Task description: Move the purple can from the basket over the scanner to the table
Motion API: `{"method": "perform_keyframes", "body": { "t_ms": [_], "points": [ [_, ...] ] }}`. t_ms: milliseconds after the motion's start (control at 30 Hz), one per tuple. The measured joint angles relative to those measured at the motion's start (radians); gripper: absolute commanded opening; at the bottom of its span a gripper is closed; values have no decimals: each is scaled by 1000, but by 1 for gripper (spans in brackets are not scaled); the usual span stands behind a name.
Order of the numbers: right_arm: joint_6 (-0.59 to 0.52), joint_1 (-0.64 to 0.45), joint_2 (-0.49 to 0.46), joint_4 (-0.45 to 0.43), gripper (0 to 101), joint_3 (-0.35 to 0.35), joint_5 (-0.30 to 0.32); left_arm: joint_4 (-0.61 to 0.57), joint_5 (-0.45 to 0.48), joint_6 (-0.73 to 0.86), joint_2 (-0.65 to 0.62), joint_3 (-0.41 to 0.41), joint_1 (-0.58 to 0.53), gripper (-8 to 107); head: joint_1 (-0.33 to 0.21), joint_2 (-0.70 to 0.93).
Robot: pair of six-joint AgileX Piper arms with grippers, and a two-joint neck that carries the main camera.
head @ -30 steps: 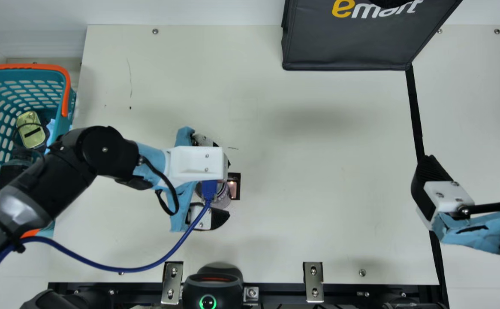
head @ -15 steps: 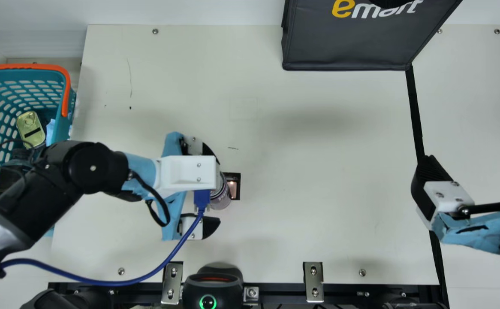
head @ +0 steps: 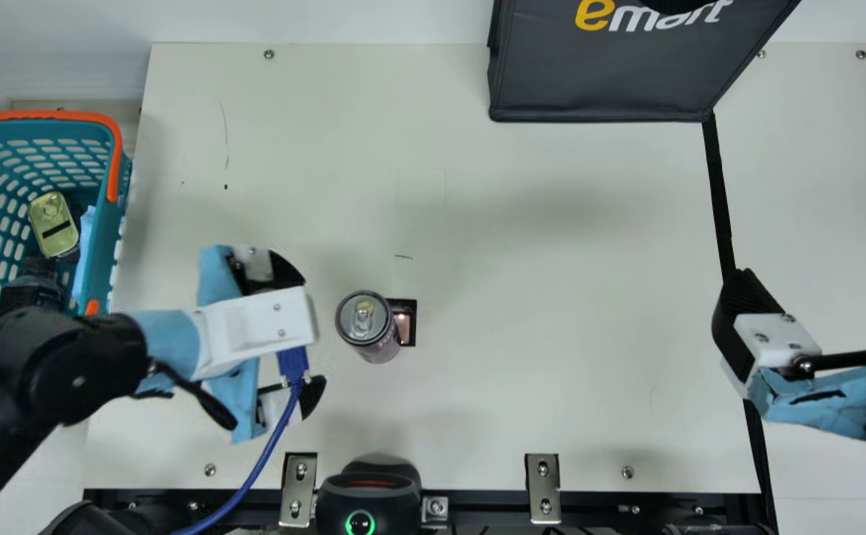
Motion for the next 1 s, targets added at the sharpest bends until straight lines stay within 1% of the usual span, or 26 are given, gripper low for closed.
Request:
{"method": "perform_keyframes", "body": {
  "t_ms": [133, 233, 300, 400, 533, 667, 867, 1000],
  "points": [
    [0, 0, 0, 0, 95, 0, 0, 79, -2, -133, -90, -13, -2, 90, 0, 0],
    [0, 0, 0, 0, 95, 0, 0, 138, 18, -246, -144, -39, 2, 90, 0, 0],
    [0, 0, 0, 0, 95, 0, 0, 158, 40, -329, -172, -65, 14, 90, 0, 0],
    [0, 0, 0, 0, 95, 0, 0, 159, 77, -453, -189, -109, 23, 90, 0, 0],
    [0, 0, 0, 0, 95, 0, 0, 181, 114, -600, -177, -170, 21, 90, 0, 0],
    [0, 0, 0, 0, 95, 0, 0, 217, 140, -770, -143, -223, -16, 90, 0, 0],
    [0, 0, 0, 0, 95, 0, 0, 307, 127, -1030, -80, -279, -110, 90, 0, 0],
    [0, 0, 0, 0, 95, 0, 0, 402, 118, -1233, -40, -301, -204, 90, 0, 0]
  ]
}}
